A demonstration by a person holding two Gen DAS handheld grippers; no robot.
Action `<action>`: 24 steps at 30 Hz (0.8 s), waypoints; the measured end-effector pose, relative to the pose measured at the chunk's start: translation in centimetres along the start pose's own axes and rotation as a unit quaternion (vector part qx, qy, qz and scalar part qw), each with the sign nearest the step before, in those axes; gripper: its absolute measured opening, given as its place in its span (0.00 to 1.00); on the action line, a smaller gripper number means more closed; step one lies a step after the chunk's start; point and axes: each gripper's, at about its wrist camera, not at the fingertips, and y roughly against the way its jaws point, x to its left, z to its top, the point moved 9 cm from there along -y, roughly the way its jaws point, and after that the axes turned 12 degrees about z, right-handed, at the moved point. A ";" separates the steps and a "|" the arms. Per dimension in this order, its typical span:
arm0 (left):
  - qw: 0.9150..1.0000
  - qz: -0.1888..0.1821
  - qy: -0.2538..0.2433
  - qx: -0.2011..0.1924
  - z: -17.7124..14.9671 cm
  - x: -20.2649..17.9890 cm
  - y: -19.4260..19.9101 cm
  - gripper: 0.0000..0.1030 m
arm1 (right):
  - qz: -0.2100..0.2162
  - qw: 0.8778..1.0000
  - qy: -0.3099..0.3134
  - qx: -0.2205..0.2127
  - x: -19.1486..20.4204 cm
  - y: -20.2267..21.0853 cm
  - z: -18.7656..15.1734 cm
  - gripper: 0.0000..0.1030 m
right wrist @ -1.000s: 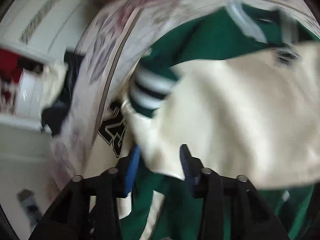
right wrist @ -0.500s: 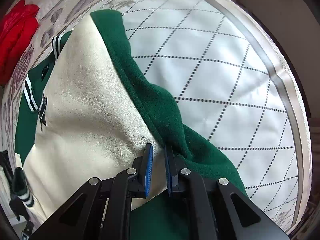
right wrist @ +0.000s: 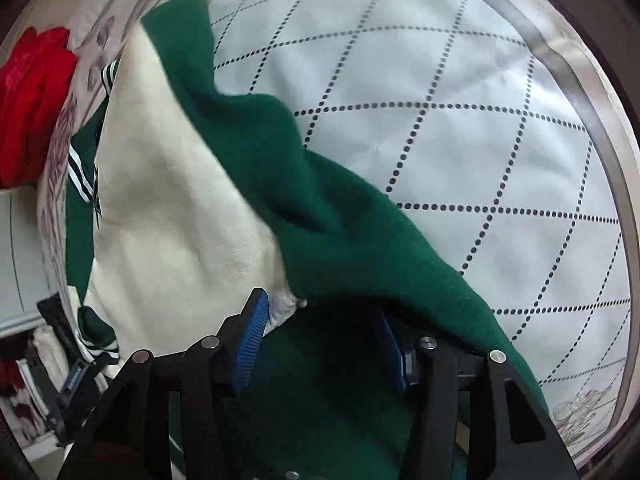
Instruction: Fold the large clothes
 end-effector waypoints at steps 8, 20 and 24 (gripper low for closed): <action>0.997 0.025 0.063 -0.047 0.1 7.4 3.2 1.00 | 0.088 0.996 -0.027 -0.001 1.1 -1.4 -3.4 0.56; 0.997 0.008 0.038 -0.061 -1.8 6.6 3.7 1.00 | 0.013 0.989 -0.054 -0.137 -4.7 8.1 0.8 0.21; 0.998 0.003 0.051 -0.041 -4.6 9.3 3.3 1.00 | -0.028 0.998 -0.046 -0.042 -6.2 8.6 -4.1 0.44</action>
